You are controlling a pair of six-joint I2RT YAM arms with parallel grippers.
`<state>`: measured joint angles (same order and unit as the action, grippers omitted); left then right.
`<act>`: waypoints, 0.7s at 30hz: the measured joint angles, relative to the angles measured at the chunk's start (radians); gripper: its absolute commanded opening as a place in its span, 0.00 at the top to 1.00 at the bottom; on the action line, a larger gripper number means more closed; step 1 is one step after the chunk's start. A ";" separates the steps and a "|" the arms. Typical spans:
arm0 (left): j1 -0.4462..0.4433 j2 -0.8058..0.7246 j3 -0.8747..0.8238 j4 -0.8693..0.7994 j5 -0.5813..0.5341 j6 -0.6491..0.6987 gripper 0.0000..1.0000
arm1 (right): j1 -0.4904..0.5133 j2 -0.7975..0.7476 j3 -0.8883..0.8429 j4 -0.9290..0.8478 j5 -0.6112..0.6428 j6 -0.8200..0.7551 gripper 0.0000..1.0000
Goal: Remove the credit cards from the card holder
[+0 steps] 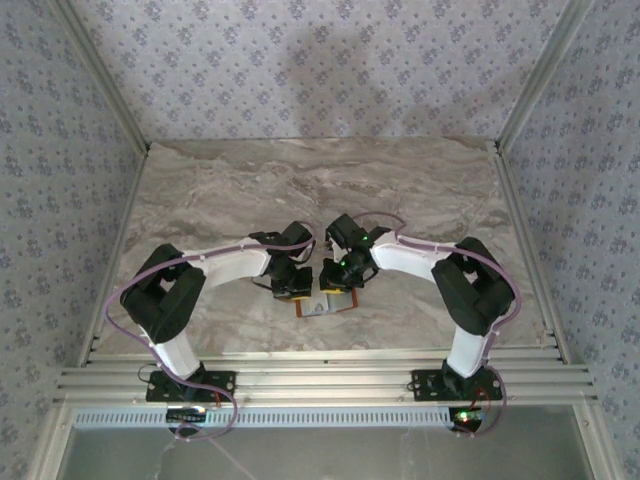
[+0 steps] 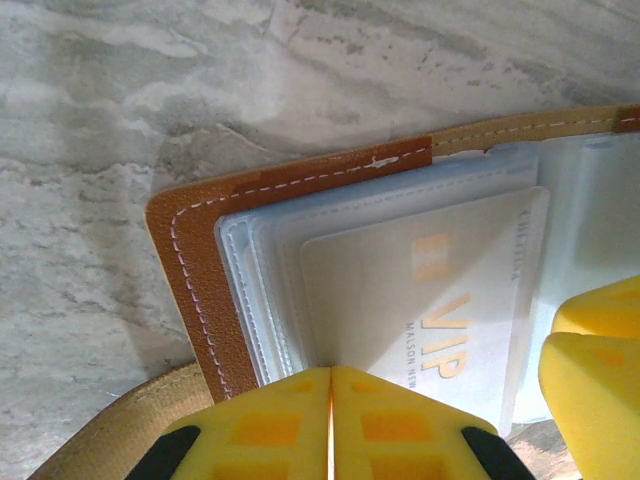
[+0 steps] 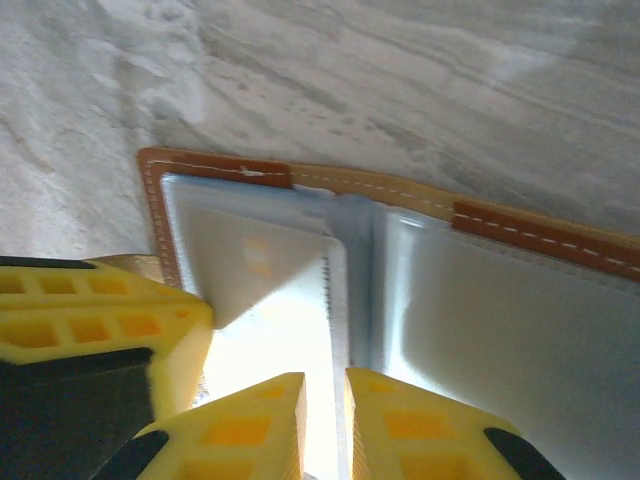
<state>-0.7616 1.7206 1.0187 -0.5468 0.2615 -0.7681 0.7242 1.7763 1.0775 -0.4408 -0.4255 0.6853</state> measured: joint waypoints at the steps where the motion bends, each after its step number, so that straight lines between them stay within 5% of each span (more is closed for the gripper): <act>1: 0.000 0.000 0.000 0.000 0.000 0.000 0.90 | 0.000 0.000 -0.001 0.007 -0.006 0.000 0.82; 21: 0.000 0.000 0.000 -0.003 0.000 0.000 0.90 | 0.000 0.027 -0.017 0.049 -0.043 0.007 0.81</act>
<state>-0.7616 1.7206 1.0187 -0.5499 0.2611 -0.7681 0.7242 1.8030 1.0607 -0.3916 -0.4683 0.6922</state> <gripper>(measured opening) 0.100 0.192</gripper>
